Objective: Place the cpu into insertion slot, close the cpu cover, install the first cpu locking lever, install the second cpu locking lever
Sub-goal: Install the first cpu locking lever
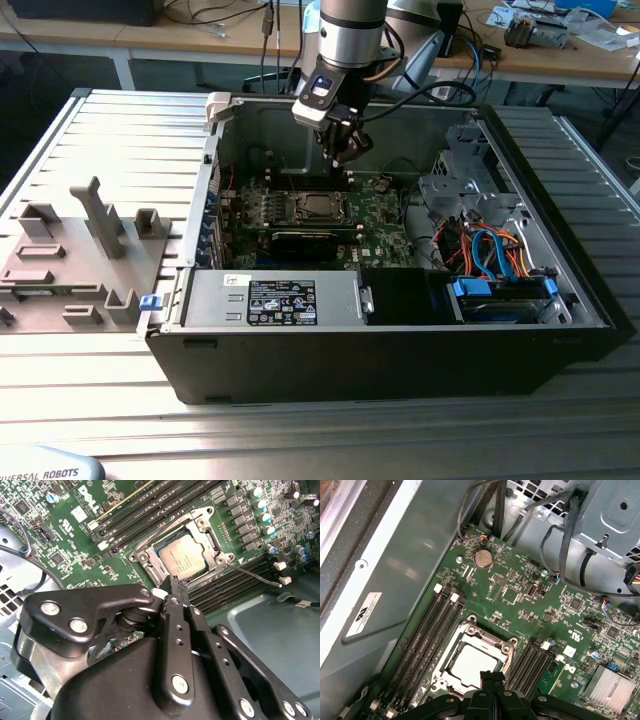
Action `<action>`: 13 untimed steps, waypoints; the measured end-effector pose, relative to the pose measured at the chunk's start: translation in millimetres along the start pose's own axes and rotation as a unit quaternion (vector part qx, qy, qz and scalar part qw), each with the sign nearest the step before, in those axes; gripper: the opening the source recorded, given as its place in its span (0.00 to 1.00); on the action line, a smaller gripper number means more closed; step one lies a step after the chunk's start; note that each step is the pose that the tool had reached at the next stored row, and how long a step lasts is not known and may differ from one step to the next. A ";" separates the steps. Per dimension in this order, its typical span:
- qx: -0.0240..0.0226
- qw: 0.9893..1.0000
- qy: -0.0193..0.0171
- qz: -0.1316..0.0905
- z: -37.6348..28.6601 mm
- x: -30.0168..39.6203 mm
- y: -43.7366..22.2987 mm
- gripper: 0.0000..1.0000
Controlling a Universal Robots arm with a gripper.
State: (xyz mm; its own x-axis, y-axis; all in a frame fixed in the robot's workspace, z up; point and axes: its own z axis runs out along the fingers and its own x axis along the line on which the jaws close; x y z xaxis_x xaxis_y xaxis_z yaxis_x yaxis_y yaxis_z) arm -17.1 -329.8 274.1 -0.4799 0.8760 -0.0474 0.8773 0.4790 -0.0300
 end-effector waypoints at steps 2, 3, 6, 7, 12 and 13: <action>0.000 1.000 0.000 -0.002 0.0 0.0 0.0 0.11; 0.000 1.000 0.000 -0.002 0.0 0.0 0.0 0.11; 0.000 1.000 0.000 -0.004 0.0 0.0 0.0 0.11; 0.000 1.000 0.000 -0.005 0.0 0.0 0.0 0.11; 0.000 1.000 0.000 -0.010 0.0 0.0 0.0 0.11; 0.000 1.000 0.000 -0.010 0.0 0.0 0.0 0.11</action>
State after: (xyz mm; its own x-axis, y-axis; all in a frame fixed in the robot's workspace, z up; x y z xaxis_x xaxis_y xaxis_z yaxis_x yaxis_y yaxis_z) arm -17.1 -329.8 274.1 -0.4972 0.8664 -0.0474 0.8677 0.4963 -0.0300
